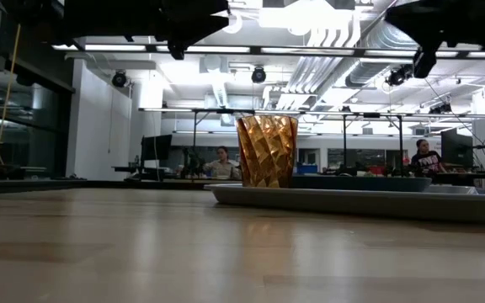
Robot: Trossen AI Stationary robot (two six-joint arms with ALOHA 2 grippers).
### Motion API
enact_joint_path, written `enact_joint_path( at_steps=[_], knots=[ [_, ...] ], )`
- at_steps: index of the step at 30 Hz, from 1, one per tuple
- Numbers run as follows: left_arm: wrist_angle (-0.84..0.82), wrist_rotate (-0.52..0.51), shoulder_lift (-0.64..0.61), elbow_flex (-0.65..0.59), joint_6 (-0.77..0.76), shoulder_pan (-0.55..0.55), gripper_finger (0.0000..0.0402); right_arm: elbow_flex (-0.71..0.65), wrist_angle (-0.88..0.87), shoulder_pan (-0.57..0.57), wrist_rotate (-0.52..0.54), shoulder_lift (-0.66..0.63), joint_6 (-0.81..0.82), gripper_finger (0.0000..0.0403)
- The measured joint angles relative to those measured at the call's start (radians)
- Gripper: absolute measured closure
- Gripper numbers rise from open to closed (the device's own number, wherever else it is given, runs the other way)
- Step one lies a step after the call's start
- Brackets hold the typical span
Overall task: Pick and place plate/cup/fork/spoon on tray
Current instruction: Put the orange fork on the blue tray to the right of the blue plate
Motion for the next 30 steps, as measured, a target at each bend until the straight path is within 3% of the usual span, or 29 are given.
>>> enact_joint_path(
  at_steps=[2, 5, 8, 11, 16, 21, 24, 27, 30],
  knots=[
    [0.0, -0.005, 0.0, 0.0, 0.0, 0.0, 0.0233, 0.099, -0.173, 0.0, -0.027, 0.081, 0.021, 0.0344],
    [-0.001, -0.005, 0.0, 0.0, 0.0, 0.0, 0.0233, 0.266, -0.494, 0.0, -0.146, 0.212, 0.116, 0.0307],
    [-0.003, -0.005, 0.0, 0.001, -0.001, 0.0, 0.0233, 0.395, -0.825, 0.027, -0.286, 0.345, 0.32, 0.0284],
    [-0.013, -0.006, 0.0, 0.001, 0.0, 0.0, 0.0233, 0.441, -1.011, 0.129, -0.339, 0.452, 0.582, 0.0277],
    [-0.057, -0.007, 0.0, 0.001, 0.0, 0.0, 0.0233, 0.446, -1.027, 0.424, -0.407, 0.579, 1.048, 0.0277],
    [-0.088, -0.007, 0.0, 0.001, 0.0, 0.0, 0.0233, 0.454, -0.884, 0.763, -0.296, 0.702, 1.512, 0.0277],
    [-0.088, -0.007, 0.0, 0.001, 0.0, 0.0, 0.0233, 0.508, -0.951, 0.921, -0.255, 0.814, 1.753, 0.0277],
    [-0.088, -0.007, 0.0, 0.001, 0.0, 0.0, 0.0233, 0.579, -1.077, 1.013, -0.279, 0.931, 1.902, 0.0277],
    [-0.087, -0.007, 0.0, 0.001, 0.0, 0.003, 0.0233, 0.659, -1.138, 1.023, -0.267, 1.039, 1.909, 0.0277]
  ],
)
